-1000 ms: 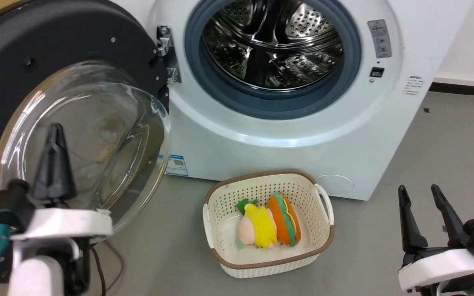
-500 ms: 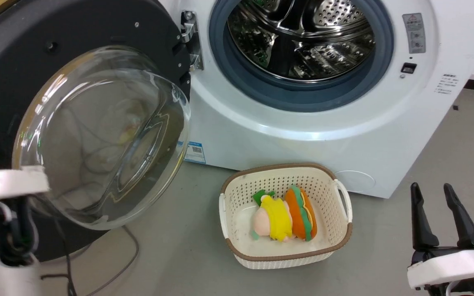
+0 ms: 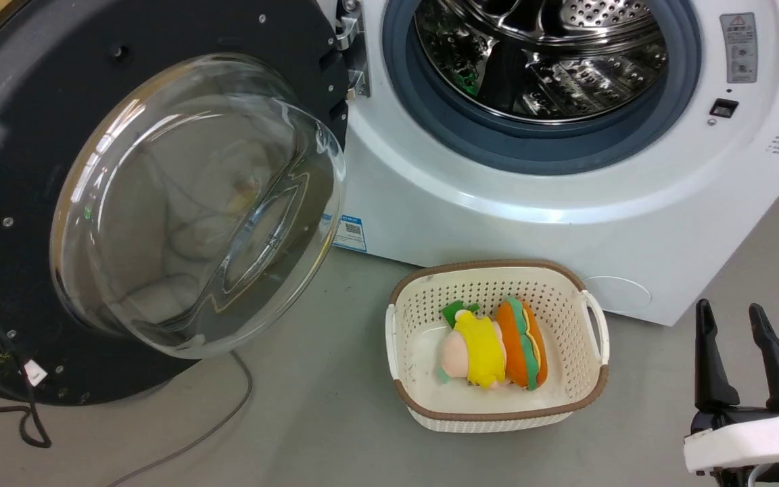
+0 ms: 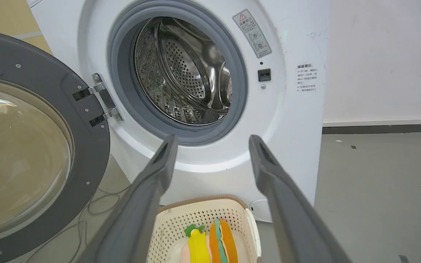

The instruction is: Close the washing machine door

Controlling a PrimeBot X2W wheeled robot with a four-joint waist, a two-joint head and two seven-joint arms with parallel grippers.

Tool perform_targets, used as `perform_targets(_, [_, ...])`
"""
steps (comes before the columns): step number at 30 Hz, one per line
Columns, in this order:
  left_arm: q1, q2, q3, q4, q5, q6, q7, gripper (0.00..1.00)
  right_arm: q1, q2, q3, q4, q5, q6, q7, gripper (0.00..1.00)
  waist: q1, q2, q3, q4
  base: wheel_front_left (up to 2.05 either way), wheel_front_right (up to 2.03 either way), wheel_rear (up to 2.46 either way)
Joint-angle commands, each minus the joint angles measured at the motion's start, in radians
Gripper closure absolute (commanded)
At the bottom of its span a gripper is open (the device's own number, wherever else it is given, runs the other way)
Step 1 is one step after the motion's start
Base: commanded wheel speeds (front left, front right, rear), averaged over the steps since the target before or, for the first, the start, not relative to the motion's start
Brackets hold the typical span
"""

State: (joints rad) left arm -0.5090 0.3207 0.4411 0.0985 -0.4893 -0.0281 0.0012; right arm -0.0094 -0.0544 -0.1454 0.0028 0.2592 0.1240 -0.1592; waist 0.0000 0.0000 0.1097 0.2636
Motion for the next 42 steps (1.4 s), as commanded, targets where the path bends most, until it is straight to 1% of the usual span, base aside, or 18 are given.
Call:
perform_targets(1, [-0.029, 0.017, 0.016, 0.021, -0.028, 0.006, 0.026, 1.00, -0.006, 0.003, -0.008, 0.002, 0.012, 0.005, -0.009, 0.00, 0.0000, 0.0000, 0.004, 0.006, 0.00, 0.00, 0.00])
perform_targets(4, [-0.039, 0.036, 0.030, 0.068, -0.082, 0.026, 0.120, 1.00, -0.007, 0.003, -0.016, 0.005, 0.023, 0.005, -0.015, 0.00, 0.0000, 0.0000, 0.008, 0.016, 0.00, 0.00, 0.00])
perform_targets(6, [-0.045, 0.054, 0.047, 0.091, -0.112, 0.037, 0.164, 1.00, -0.007, 0.003, -0.022, 0.006, 0.030, 0.005, -0.020, 0.00, 0.0000, 0.0000, 0.012, 0.022, 0.00, 0.00, 0.00])
perform_targets(11, [-0.051, 0.085, 0.073, 0.153, -0.198, 0.049, 0.300, 1.00, -0.006, 0.003, -0.034, 0.015, 0.050, 0.005, -0.030, 0.00, 0.0000, 0.0000, 0.019, 0.041, 0.00, 0.00, 0.00])
perform_targets(17, [-0.048, 0.111, 0.052, 0.223, -0.254, 0.037, 0.438, 1.00, -0.008, 0.003, -0.034, 0.020, 0.068, 0.005, -0.043, 0.00, 0.0000, 0.0000, 0.023, 0.066, 0.00, 0.00, 0.00])
perform_targets(20, [-0.053, 0.124, 0.041, 0.252, -0.277, 0.025, 0.490, 1.00, -0.010, 0.003, -0.036, 0.020, 0.077, 0.006, -0.049, 0.00, 0.0000, 0.0000, 0.025, 0.073, 0.00, 0.00, 0.00])
perform_targets(24, [-0.055, 0.135, 0.025, 0.284, -0.307, 0.004, 0.559, 1.00, -0.010, 0.003, -0.040, 0.019, 0.086, 0.006, -0.057, 0.00, 0.0000, 0.0000, 0.030, 0.077, 0.00, 0.00, 0.00])
perform_targets(27, [-0.045, 0.140, 0.007, 0.296, -0.335, -0.023, 0.620, 1.00, -0.007, 0.004, -0.046, 0.020, 0.094, 0.006, -0.063, 0.00, 0.0000, 0.0000, 0.035, 0.079, 0.00, 0.00, 0.00])
perform_targets(30, [-0.029, 0.142, -0.005, 0.296, -0.378, -0.050, 0.689, 1.00, -0.003, 0.004, -0.052, 0.020, 0.103, 0.006, -0.070, 0.00, 0.0000, 0.0000, 0.039, 0.084, 0.00, 0.00, 0.00])
perform_targets(34, [0.013, 0.145, -0.026, 0.256, -0.438, -0.077, 0.776, 1.00, 0.001, 0.004, -0.058, 0.020, 0.115, 0.006, -0.078, 0.00, 0.0000, 0.0000, 0.044, 0.095, 0.00, 0.00, 0.00])
perform_targets(37, [0.053, 0.143, -0.041, 0.199, -0.491, -0.089, 0.828, 1.00, 0.005, 0.004, -0.065, 0.022, 0.125, 0.006, -0.084, 0.00, 0.0000, 0.0000, 0.045, 0.108, 0.00, 0.00, 0.00])
perform_targets(40, [0.106, 0.144, -0.057, 0.113, -0.548, -0.095, 0.875, 1.00, 0.008, 0.004, -0.069, 0.025, 0.136, 0.006, -0.090, 0.00, 0.0000, 0.0000, 0.044, 0.120, 0.00, 0.00, 0.00])
perform_targets(41, [0.106, 0.144, -0.057, 0.113, -0.548, -0.095, 0.875, 1.00, 0.008, 0.004, -0.069, 0.025, 0.136, 0.006, -0.090, 0.00, 0.0000, 0.0000, 0.044, 0.120, 0.00, 0.00, 0.00])
perform_targets(42, [0.127, 0.145, -0.069, 0.073, -0.566, -0.097, 0.891, 1.00, 0.010, 0.004, -0.073, 0.026, 0.140, 0.007, -0.092, 0.00, 0.0000, 0.0000, 0.043, 0.126, 0.00, 0.00, 0.00])
